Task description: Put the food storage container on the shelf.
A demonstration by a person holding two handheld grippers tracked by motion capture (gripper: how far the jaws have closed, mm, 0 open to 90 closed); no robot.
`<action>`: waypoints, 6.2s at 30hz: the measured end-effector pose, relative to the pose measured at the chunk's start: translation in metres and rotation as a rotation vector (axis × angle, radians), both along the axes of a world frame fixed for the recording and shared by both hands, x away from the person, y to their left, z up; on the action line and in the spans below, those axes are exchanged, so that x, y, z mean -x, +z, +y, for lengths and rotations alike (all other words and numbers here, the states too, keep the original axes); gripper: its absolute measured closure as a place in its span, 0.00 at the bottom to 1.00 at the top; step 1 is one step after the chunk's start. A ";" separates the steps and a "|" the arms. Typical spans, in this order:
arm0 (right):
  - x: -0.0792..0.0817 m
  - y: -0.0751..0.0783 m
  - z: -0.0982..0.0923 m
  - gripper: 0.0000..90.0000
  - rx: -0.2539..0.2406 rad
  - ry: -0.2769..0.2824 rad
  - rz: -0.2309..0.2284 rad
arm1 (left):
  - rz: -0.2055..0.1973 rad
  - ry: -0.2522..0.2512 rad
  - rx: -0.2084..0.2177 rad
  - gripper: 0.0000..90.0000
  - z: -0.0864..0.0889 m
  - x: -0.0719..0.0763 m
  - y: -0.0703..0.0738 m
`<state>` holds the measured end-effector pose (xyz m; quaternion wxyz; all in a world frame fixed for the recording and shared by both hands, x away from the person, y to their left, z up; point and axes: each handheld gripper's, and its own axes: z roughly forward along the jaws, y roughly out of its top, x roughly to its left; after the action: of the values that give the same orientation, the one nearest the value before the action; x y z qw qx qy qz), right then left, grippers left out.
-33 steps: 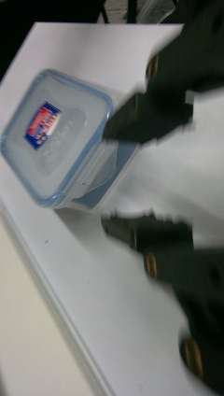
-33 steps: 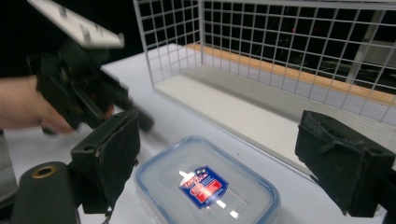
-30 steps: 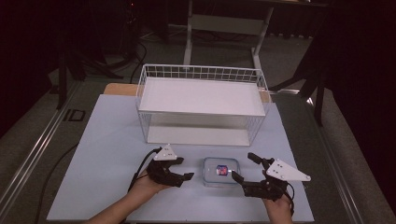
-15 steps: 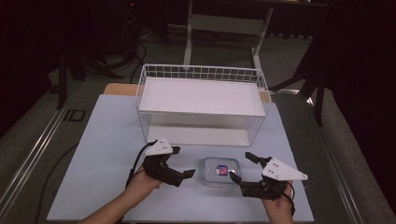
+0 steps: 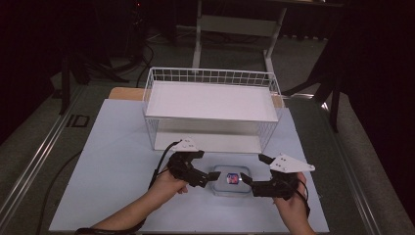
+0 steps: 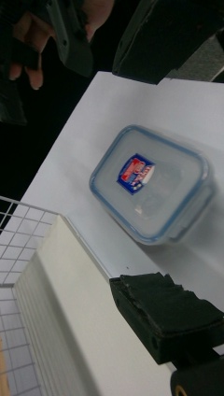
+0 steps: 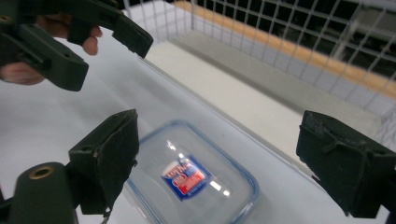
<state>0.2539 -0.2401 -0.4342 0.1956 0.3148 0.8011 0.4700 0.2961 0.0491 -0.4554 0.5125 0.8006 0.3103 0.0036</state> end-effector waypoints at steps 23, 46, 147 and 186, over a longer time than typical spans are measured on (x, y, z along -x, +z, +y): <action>-0.047 -0.052 -0.018 0.14 -0.187 -0.153 0.541 | 0.339 0.098 -0.020 0.07 -0.018 -0.025 -0.050; -0.044 -0.079 -0.017 0.37 -0.253 -0.225 0.851 | 0.486 0.141 -0.002 0.36 -0.025 -0.006 -0.072; -0.145 -0.078 0.069 0.33 -0.315 -0.325 0.426 | -0.011 0.433 0.086 0.43 0.034 -0.088 -0.071; -0.101 -0.067 0.091 1.00 -0.045 -0.230 0.262 | -0.085 0.331 -0.023 0.02 0.066 -0.004 -0.063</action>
<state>0.3545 -0.1490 -0.5016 0.1348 0.4674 0.7677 0.4171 0.3006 0.1147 -0.5183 0.5085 0.7436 0.4157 0.1253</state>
